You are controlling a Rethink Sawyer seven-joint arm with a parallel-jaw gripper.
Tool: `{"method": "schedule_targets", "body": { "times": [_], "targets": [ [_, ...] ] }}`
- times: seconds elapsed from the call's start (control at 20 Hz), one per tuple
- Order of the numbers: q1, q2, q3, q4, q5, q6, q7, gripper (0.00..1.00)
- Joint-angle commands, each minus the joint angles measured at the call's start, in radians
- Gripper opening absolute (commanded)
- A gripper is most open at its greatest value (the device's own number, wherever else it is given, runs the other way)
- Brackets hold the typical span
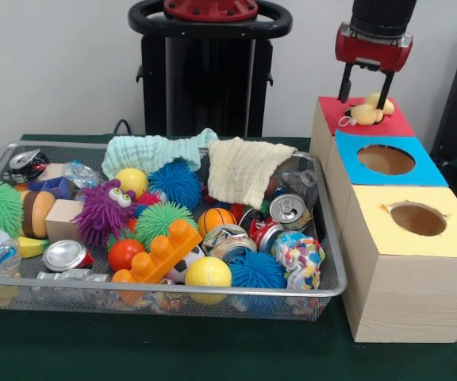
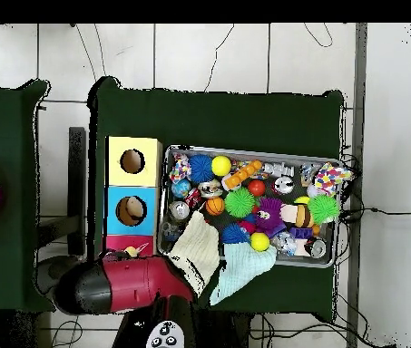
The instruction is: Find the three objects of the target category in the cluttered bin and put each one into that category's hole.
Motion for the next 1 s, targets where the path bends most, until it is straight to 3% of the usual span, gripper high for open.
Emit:
{"method": "schedule_targets", "body": {
  "times": [0.05, 0.1, 0.5, 0.55, 1.0],
  "targets": [
    [-0.024, 0.034, 0.004, -0.107, -0.045, 0.130, 0.029, 1.00],
    [-0.015, 0.033, 0.002, -0.101, -0.046, 0.120, 0.038, 0.00],
    [-0.005, 0.041, 0.002, -0.115, -0.044, 0.104, 0.053, 0.00],
    [-0.004, 0.043, 0.002, -0.119, -0.044, 0.103, 0.054, 1.00],
    [-0.016, 0.022, -0.009, -0.086, -0.058, 0.061, 0.043, 1.00]
  ]
}}
